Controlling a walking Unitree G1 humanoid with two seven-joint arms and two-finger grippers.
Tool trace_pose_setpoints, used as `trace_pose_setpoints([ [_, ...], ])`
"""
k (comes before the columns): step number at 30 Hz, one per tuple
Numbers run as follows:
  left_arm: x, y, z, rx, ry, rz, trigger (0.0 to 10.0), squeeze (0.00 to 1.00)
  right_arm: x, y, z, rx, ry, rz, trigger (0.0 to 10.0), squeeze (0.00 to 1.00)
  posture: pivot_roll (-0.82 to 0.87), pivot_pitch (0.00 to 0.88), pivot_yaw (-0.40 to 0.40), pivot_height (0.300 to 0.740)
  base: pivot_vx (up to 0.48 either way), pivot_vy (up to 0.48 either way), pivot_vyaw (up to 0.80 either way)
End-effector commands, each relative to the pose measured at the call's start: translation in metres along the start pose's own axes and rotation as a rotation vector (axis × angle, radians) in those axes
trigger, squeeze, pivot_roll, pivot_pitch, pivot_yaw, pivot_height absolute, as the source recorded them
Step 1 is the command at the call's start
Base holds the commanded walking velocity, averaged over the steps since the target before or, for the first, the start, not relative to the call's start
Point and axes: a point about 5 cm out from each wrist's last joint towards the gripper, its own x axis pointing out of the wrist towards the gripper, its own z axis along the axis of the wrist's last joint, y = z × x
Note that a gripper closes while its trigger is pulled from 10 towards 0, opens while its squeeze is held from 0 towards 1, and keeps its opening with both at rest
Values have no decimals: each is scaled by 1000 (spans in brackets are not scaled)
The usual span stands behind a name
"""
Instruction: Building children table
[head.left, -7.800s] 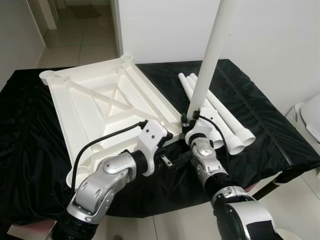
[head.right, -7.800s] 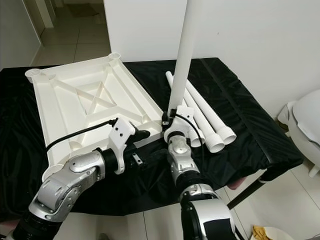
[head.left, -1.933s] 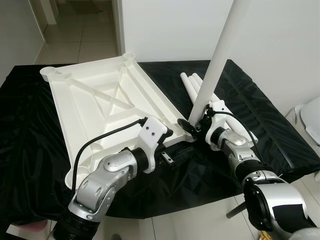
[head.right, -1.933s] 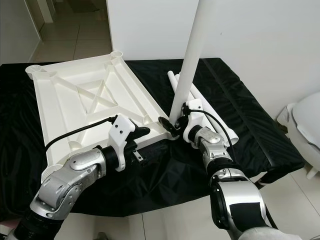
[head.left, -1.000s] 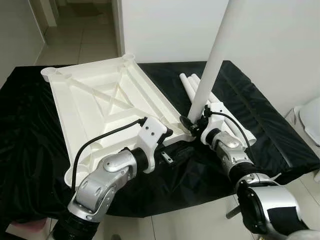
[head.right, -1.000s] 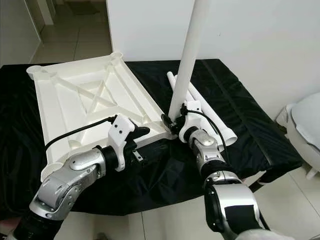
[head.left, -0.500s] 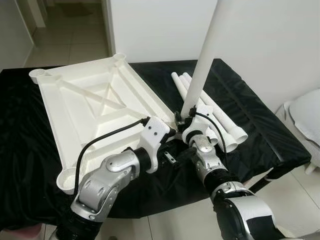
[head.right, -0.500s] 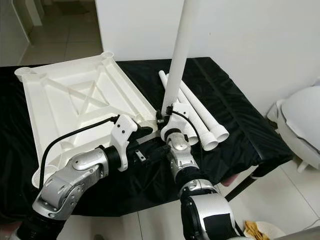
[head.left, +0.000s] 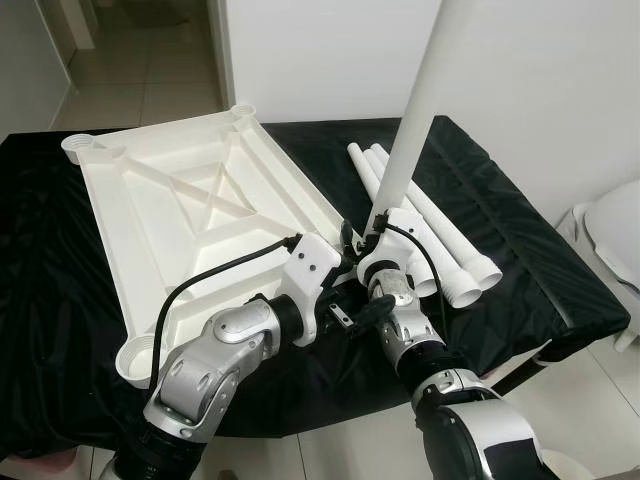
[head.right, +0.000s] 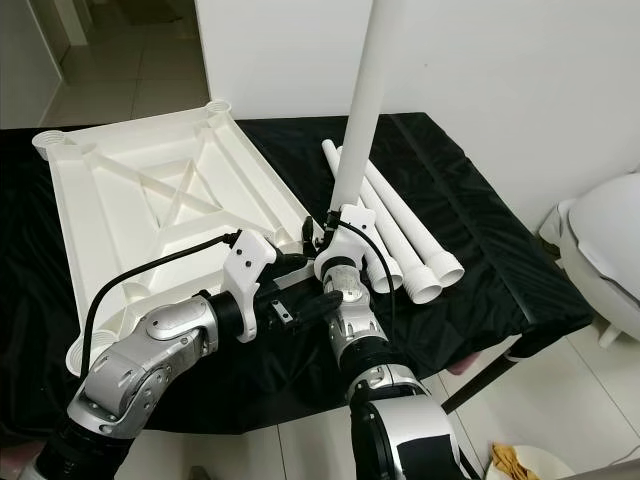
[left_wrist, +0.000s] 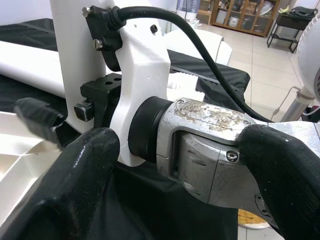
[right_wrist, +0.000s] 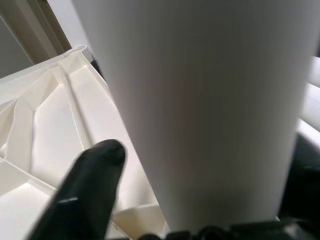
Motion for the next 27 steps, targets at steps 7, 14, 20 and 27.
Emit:
trace_pose_setpoints([
  [7,2,-3,-5,14,32,-14,10000,0,-2,-21,7,-41,-53,-58,10000,1000,-14,0,-41,740,0,0,0],
  [14,2,0,-9,5,40,-1,10000,0,-14,-58,7,-111,-74,-116,10000,0,-29,0,-33,740,0,0,0],
  [20,4,5,-10,6,45,17,10000,0,-27,-62,9,-120,-115,-57,10000,0,-39,1,-26,740,0,0,0],
  [27,10,14,-11,9,64,53,10000,0,-44,-55,7,-73,-135,49,10000,0,-61,16,-11,740,0,0,0],
])
